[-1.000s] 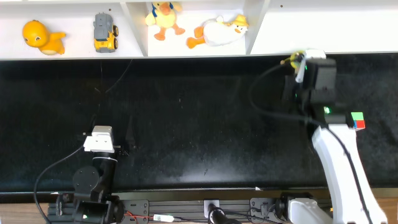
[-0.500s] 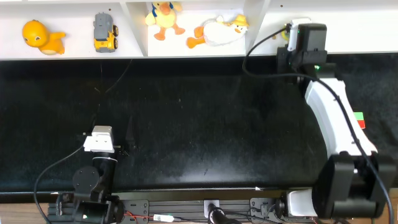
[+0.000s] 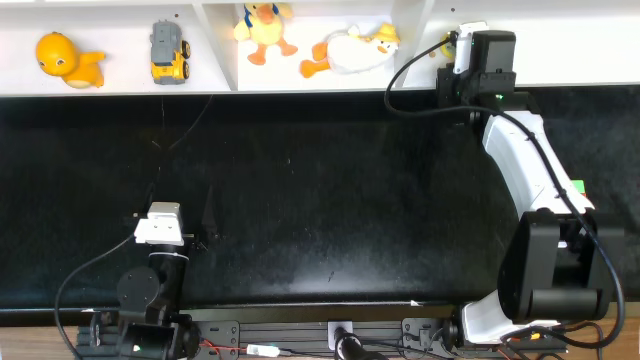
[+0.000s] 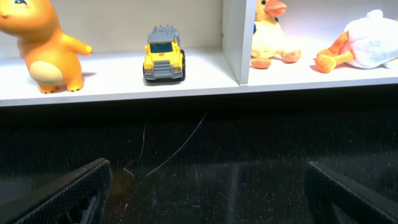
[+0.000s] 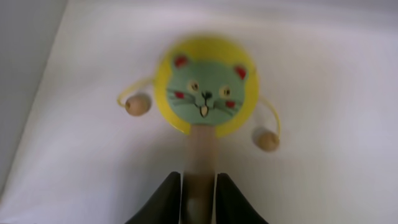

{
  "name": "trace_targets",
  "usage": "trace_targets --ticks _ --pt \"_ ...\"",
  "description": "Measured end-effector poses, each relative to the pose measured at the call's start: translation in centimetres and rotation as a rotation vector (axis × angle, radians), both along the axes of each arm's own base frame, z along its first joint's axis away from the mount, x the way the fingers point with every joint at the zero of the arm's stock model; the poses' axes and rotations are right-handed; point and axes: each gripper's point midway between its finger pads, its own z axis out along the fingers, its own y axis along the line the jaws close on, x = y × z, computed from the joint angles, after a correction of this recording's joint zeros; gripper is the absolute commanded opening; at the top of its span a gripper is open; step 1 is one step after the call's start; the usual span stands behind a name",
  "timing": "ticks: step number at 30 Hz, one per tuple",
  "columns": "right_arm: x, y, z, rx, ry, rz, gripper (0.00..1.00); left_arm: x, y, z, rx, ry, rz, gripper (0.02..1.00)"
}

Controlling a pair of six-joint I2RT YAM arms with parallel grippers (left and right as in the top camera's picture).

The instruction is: Store Toys

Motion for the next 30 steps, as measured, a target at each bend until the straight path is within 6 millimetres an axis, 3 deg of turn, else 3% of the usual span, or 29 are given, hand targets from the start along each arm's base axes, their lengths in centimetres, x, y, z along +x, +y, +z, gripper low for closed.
trace_targets --ticks 4,8,13,18,23,30 --pt "0.7 0.3 0.7 0.005 -0.039 0.007 0.367 0.0 0.0 0.0 0.000 0.000 0.000 0.998" --pt "0.6 0.7 0.6 0.024 -0.034 0.020 0.649 0.0 0.0 0.0 0.000 0.000 0.000 0.998" --pt "-1.5 1.2 -0.7 0.037 0.069 0.033 0.996 0.0 0.0 0.0 0.000 0.000 0.000 0.998" --pt "-4.6 1.7 2.1 0.031 0.072 0.048 0.998 0.0 0.0 0.0 0.000 0.000 0.000 0.998" --pt "-9.3 1.6 5.2 0.030 0.049 0.047 0.996 0.0 0.0 0.0 0.000 0.000 0.000 0.998" --pt "-17.7 1.3 5.5 0.029 0.144 0.045 0.996 0.0 0.0 0.0 0.000 0.000 0.000 0.998"
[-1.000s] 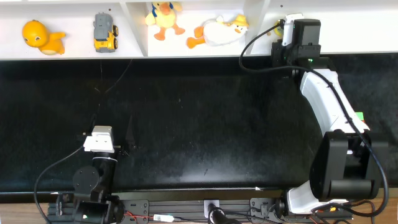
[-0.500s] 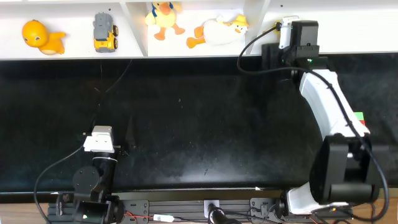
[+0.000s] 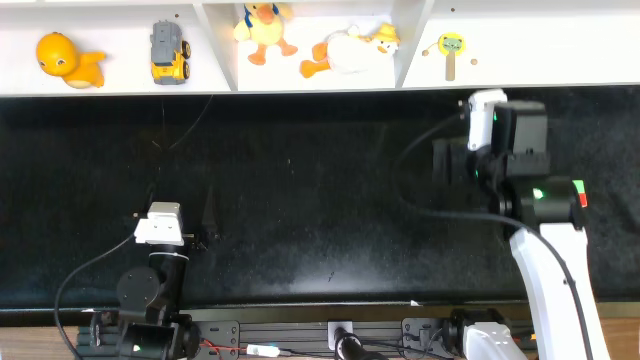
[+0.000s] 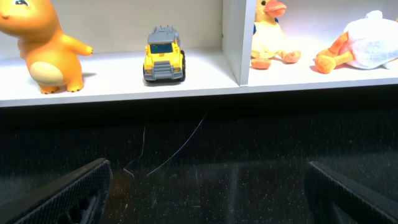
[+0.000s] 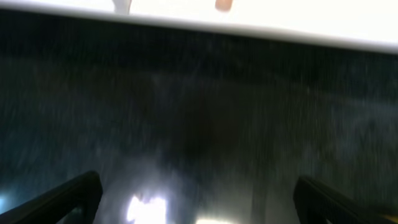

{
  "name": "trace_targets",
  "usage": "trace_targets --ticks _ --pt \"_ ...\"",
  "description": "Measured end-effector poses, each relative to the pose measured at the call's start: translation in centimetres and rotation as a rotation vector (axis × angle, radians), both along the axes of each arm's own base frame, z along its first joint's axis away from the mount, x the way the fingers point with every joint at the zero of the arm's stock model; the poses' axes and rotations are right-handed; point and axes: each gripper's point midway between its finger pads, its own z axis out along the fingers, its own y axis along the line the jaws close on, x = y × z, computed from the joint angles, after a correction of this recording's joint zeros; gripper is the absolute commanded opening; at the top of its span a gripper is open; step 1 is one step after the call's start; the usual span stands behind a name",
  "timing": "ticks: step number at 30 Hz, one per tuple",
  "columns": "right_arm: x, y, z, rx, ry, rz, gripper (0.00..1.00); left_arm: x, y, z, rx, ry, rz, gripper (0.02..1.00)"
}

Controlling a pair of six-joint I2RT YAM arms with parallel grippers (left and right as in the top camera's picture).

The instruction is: Store Toys

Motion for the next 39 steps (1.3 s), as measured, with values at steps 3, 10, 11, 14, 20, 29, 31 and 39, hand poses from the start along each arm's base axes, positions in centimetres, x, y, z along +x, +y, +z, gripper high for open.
trace_targets --ticks 3,10,11,14,20,29,31,39 --pt "-1.7 -0.1 0.7 -0.001 0.004 0.000 0.996 0.0 0.0 0.0 0.000 0.000 0.000 0.998" --pt "-2.2 -0.1 1.1 -0.001 -0.009 -0.001 0.996 0.0 0.0 0.0 0.000 0.000 0.000 0.998" --pt "-2.3 -0.1 0.9 -0.001 -0.006 -0.001 0.993 0.0 0.0 0.0 0.000 0.000 0.000 0.998" --pt "-2.5 -0.1 0.1 -0.002 0.013 -0.001 0.996 0.0 0.0 0.0 0.000 0.000 0.000 0.998" --pt "-4.1 -0.2 -3.7 -0.003 0.070 0.001 0.996 0.0 0.0 0.0 0.000 0.000 0.000 0.998" --pt "-5.5 -5.4 -7.8 -0.091 0.110 -0.096 0.996 0.0 0.0 0.0 0.000 0.000 0.000 0.998" --pt "-5.5 -8.0 -7.5 -0.133 0.094 -0.137 0.993 0.0 0.0 0.0 0.000 0.000 0.000 0.998" --pt "-7.4 -17.6 -7.6 -0.263 0.102 -0.282 0.996 0.0 0.0 0.0 0.000 0.000 0.000 0.998"
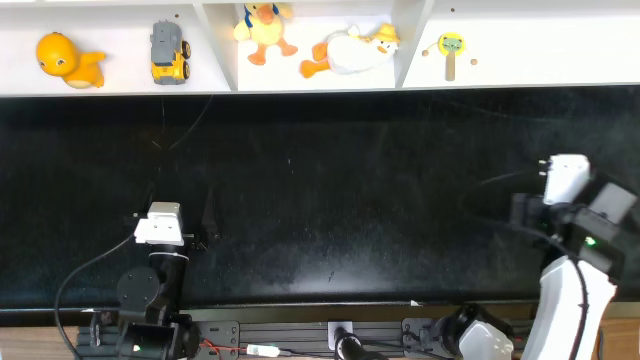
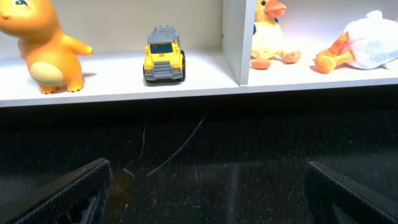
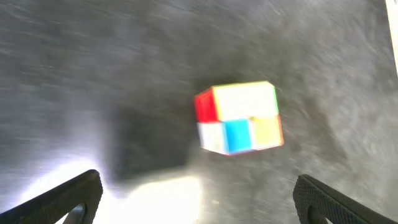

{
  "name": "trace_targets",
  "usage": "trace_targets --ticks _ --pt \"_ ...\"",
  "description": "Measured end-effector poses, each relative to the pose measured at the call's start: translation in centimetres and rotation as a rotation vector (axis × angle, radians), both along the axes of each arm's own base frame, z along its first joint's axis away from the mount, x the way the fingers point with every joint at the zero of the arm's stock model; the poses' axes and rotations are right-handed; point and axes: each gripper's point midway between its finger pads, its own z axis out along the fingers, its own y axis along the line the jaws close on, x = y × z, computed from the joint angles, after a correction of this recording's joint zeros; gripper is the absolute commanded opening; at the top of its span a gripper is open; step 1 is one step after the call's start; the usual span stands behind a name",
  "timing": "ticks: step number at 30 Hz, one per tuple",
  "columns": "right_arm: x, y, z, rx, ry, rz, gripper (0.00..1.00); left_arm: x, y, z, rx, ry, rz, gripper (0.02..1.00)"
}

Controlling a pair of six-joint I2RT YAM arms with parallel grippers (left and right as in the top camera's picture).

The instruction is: Store Toys

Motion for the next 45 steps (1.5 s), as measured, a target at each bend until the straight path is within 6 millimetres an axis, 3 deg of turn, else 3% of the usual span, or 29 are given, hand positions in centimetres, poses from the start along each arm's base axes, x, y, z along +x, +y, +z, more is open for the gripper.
trace_targets --ticks 10,20,28,36,45 --pt "-2.0 -3.0 -3.9 0.066 0.107 -0.014 0.996 0.0 0.0 0.0 0.000 0.000 0.000 0.998" --pt "-2.1 -6.3 -1.3 0.073 -0.003 -0.070 0.961 0.0 0.0 0.0 0.000 0.000 0.000 0.998" --pt "-0.7 -6.2 -4.0 0.192 0.005 -0.018 0.996 0.0 0.0 0.0 0.000 0.000 0.000 0.998" --pt "2.1 -7.5 -3.0 0.188 -0.064 0.029 0.985 0.0 0.0 0.0 0.000 0.000 0.000 0.998" --pt "3.5 -5.9 -4.6 0.221 -0.019 0.077 0.947 0.0 0.0 0.0 0.000 0.000 0.000 0.998"
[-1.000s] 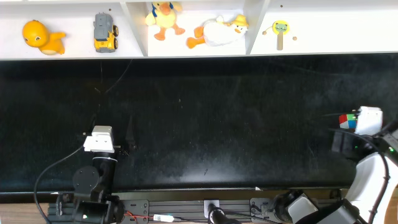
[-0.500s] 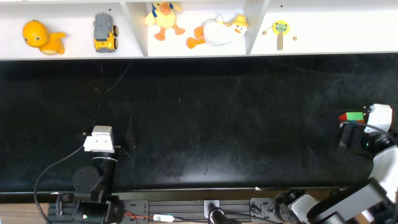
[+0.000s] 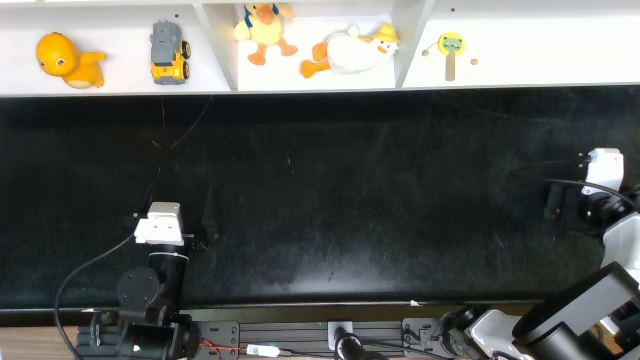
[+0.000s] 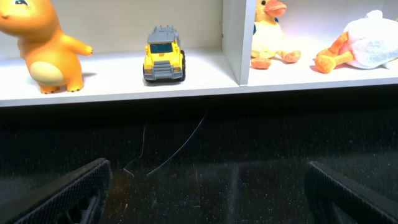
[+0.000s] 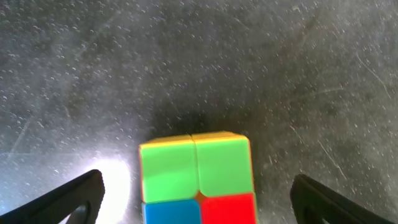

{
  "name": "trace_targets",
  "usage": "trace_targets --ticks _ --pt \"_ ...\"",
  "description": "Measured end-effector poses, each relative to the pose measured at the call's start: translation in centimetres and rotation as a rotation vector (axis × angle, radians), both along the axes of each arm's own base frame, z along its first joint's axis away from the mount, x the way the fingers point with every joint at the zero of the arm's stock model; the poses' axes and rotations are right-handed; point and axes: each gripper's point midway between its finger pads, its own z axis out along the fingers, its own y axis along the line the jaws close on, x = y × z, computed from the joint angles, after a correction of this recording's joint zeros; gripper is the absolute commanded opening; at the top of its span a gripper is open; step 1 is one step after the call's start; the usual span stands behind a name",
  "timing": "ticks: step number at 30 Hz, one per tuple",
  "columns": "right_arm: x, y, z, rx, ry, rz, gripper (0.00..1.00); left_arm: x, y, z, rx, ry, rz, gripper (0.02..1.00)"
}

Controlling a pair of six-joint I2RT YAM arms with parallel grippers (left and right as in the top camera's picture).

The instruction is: Store Toys

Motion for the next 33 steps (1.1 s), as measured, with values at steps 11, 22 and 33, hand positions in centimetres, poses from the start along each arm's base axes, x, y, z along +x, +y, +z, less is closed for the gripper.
trace_targets --ticks 11,22,33 --pt "-0.4 -0.3 -0.9 0.008 0.039 -0.041 0.888 0.0 0.0 0.0 0.000 0.000 0.000 0.998" --pt "-0.9 -0.5 -2.0 0.020 0.078 -0.064 0.717 0.0 0.0 0.0 0.000 0.000 0.000 0.998" --pt "-0.3 0.1 -2.0 0.011 0.087 -0.063 0.540 0.0 0.0 0.0 0.000 0.000 0.000 0.998"
